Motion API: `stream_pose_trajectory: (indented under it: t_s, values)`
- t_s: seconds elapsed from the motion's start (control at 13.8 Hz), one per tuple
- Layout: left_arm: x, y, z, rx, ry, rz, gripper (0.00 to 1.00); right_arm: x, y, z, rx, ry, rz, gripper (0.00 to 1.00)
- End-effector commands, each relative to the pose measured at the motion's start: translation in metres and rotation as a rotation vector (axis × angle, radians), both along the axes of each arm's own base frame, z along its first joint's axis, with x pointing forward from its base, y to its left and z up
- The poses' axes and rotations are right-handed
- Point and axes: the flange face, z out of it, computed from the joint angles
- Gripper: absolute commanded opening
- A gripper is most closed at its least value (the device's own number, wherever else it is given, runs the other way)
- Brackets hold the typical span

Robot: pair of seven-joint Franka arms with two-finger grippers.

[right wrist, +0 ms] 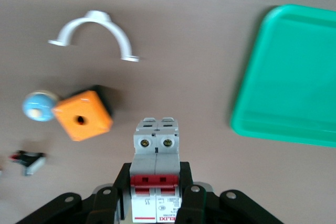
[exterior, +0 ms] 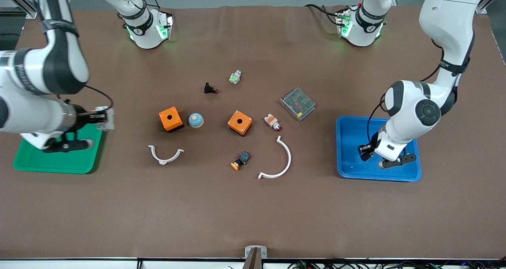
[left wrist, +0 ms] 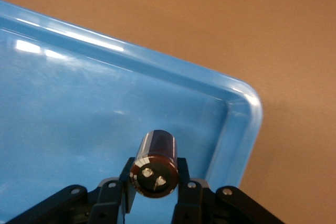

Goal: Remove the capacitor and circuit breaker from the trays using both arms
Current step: 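Lift the capacitor with the left gripper while the right gripper carries the breaker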

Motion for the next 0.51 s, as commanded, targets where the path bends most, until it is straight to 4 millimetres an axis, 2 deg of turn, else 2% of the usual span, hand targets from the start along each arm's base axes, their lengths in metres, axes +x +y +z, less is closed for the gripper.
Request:
stream_pose_trajectory:
  t_s: [0.0, 0.22, 0.44]
  values:
    - [0.007, -0.012, 0.003, 0.003, -0.001, 0.012, 0.0, 0.001, 0.047, -0.018, 0.017, -0.039, -0.022, 0.23]
    - [0.005, -0.038, 0.006, -0.005, -0.001, 0.056, 0.0, 0.0, 0.1, -0.057, 0.044, -0.067, -0.029, 0.23]
    - [0.006, -0.04, 0.009, -0.005, -0.008, 0.052, 0.0, -0.014, 0.15, -0.083, 0.037, -0.093, -0.089, 0.23]
